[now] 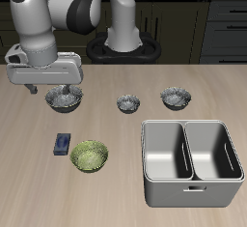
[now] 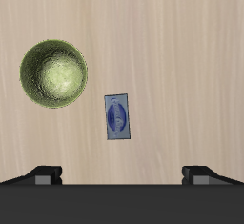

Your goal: Place the cream cheese in the green bowl

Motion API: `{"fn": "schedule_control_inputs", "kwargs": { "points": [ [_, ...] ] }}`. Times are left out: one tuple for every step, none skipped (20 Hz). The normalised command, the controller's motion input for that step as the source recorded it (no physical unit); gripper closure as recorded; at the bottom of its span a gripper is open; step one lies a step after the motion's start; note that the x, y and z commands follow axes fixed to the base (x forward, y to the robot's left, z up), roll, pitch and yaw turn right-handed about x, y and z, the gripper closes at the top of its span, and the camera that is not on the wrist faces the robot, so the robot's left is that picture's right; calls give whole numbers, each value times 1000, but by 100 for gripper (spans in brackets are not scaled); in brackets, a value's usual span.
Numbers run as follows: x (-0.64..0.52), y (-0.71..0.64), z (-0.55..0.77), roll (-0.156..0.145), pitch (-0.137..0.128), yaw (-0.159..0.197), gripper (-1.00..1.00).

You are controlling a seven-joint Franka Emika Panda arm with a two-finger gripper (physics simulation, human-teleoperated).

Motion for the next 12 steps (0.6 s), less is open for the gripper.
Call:
{"fn": "schedule_control_inputs", "kwargs": {
  "points": [
    [27, 52, -285, 48, 51, -54, -100],
    [-29, 18, -529, -15, -58, 51, -100],
    [69, -10, -321, -37, 27, -11, -100],
    [105, 23, -356, 12, 34, -11, -100],
    [90, -29, -320, -68, -8, 41, -100],
    [98, 36, -431, 5, 72, -23, -100],
    [7, 45, -297, -9, -12, 72, -100],
    [56, 24, -340, -9, 19, -24, -100],
    [40, 79, -402, 13, 25, 45, -100],
    [45, -31, -193, -21, 11, 26, -100],
    [80, -60, -464, -20, 43, -12, -100],
    [61, -46, -366, 1, 61, 19, -100]
  ]
}}
